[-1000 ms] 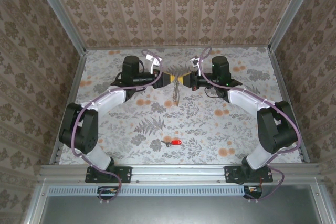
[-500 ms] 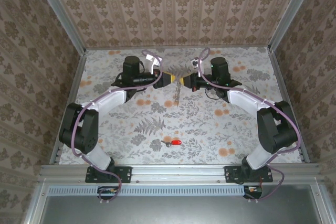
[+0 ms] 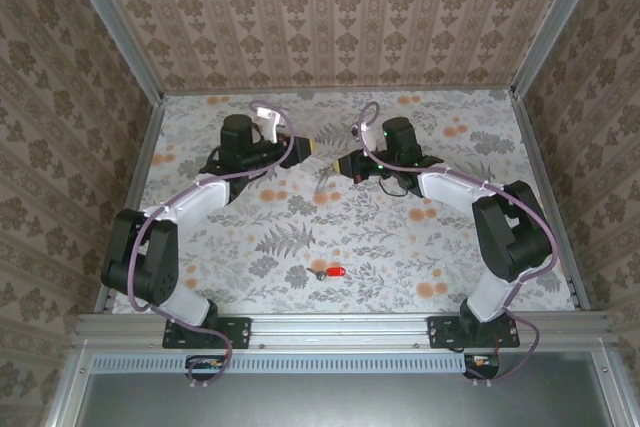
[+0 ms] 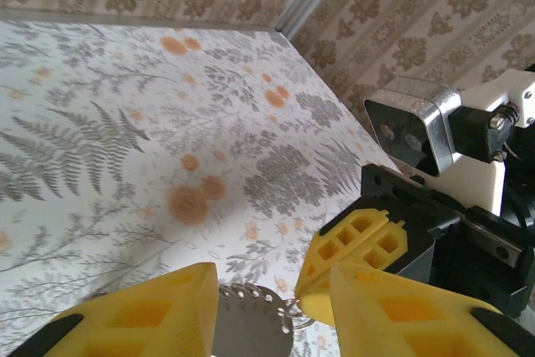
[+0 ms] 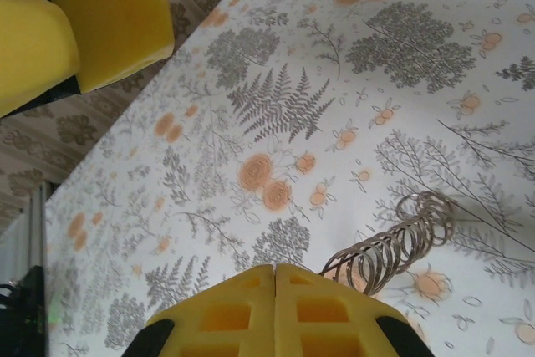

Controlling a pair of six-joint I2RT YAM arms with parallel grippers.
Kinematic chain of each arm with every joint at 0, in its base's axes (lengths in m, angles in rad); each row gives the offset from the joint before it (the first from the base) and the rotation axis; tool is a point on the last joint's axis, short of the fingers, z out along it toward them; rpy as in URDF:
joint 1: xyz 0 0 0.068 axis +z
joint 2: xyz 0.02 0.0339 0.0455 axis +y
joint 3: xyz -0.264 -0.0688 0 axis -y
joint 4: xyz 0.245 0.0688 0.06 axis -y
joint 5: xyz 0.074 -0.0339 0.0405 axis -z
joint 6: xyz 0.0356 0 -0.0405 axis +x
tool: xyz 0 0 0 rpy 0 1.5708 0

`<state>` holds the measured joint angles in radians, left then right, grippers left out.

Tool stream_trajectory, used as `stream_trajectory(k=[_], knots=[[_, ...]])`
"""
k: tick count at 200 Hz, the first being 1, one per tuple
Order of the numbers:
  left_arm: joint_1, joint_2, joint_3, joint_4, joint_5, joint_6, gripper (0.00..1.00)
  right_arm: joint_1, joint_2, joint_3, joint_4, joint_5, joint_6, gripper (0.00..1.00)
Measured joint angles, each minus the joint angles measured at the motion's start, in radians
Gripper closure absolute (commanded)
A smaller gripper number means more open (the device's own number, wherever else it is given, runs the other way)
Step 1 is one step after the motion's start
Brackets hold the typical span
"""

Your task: Put the keys on the keyring

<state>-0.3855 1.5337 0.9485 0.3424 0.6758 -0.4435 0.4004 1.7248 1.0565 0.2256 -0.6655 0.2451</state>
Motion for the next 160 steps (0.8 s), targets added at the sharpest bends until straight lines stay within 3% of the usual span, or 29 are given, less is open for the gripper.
stream_trajectory(k=[45,160], knots=[[0.011,-0.007,-0.007,0.001,-0.022,-0.006,0.57,0.0,0.032,0.002,0.012,0.012,0.015,1.0],[0.011,-0.007,-0.007,0.003,-0.022,-0.006,0.56,0.0,0.149,-0.092,-0.1,0.193,-0.015,1.0]])
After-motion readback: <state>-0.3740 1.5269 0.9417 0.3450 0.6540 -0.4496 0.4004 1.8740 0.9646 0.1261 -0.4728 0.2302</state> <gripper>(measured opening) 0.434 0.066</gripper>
